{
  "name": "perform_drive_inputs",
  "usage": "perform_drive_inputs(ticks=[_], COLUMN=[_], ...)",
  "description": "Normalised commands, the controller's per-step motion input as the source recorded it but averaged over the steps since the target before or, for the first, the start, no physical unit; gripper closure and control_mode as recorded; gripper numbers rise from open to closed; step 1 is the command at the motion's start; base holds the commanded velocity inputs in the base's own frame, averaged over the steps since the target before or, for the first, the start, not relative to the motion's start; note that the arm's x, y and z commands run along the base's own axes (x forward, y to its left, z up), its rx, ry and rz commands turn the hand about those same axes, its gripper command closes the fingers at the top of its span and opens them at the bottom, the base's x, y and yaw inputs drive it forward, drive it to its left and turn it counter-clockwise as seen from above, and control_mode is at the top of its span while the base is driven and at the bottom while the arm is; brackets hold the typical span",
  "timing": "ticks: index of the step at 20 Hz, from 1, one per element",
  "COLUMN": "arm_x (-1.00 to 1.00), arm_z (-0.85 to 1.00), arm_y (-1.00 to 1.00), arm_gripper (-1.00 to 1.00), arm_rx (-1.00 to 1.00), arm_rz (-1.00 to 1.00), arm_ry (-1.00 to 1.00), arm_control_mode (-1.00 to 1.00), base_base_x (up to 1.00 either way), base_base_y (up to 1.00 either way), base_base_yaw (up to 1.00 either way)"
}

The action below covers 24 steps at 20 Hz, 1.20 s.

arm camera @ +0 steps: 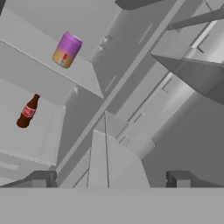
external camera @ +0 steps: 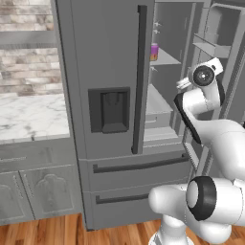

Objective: Open the fridge, grab two sodas, and place both sodas inside the bowl with ice on the dining counter.

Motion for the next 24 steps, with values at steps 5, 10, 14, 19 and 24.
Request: perform_drive_inputs(ticks=[5,10,14,19,24], arm_x=[-0.11,-0.07,-0.19,-0.39,-0.05], arm_z=[0.2,0.15,0.18,0.15,0.01], arm_y=[-1.0,-0.98,-0.57,0.23,0.84], arm_gripper=[-1.0,-1.0,-1.0,-1.0,-1.0], arm_rx=[0.14,0.15,0.17,0.15,0.12], arm_rz=[0.0,0.0,0.0,0.01,0.09], arm_ry=[0.02,0.02,0.0,0.01,0.07], arm_control_mode=[-1.0,-1.0,-1.0,-1.0,-1.0], base_base_x=[0.0,0.0,0.0,0.0,0.0], base_base_y=[0.0,0.0,0.0,0.0,0.0], base_base_yaw=[0.0,0.0,0.0,0.0,0.0])
